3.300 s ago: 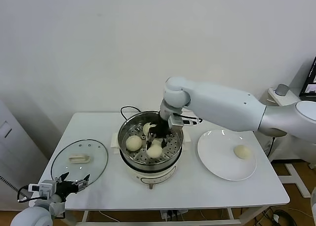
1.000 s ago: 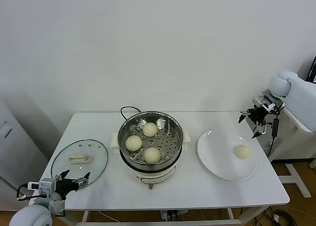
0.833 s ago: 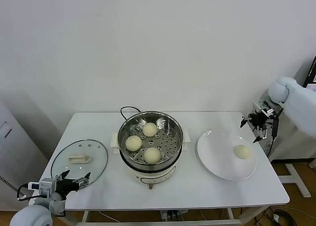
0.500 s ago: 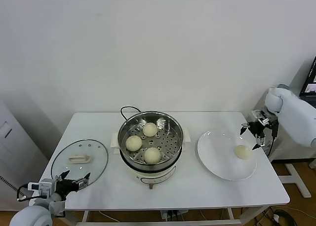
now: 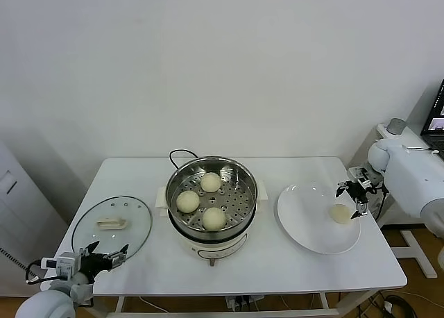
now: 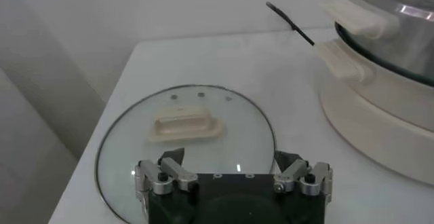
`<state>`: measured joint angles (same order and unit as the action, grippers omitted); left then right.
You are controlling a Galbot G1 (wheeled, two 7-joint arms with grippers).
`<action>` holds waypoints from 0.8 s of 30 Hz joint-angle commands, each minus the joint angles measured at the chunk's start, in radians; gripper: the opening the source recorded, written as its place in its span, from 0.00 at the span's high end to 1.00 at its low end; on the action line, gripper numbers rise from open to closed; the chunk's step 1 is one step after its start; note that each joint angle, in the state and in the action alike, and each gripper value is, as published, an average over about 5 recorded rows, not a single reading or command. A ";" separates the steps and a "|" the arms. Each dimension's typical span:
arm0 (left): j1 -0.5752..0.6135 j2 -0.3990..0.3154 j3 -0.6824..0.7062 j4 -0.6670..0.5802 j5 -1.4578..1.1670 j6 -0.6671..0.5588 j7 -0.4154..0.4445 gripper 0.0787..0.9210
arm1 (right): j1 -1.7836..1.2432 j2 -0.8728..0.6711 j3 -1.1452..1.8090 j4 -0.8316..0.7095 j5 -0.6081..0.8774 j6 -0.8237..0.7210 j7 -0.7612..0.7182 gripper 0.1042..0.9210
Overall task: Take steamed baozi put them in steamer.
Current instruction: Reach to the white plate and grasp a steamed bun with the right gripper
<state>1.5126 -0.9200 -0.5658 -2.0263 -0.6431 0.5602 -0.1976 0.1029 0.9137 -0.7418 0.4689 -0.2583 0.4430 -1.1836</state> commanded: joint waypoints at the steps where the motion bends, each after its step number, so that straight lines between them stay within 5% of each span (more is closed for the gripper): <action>1: -0.001 -0.002 0.001 -0.001 0.001 0.002 0.000 0.12 | -0.037 0.023 0.067 -0.041 -0.058 0.009 0.031 0.12; 24: 0.000 -0.005 0.003 0.003 0.001 0.002 -0.001 0.12 | -0.060 0.023 0.110 -0.024 -0.071 -0.011 0.024 0.49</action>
<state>1.5111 -0.9242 -0.5618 -2.0240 -0.6421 0.5611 -0.1982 0.0463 0.9360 -0.6406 0.4367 -0.3295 0.4341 -1.1572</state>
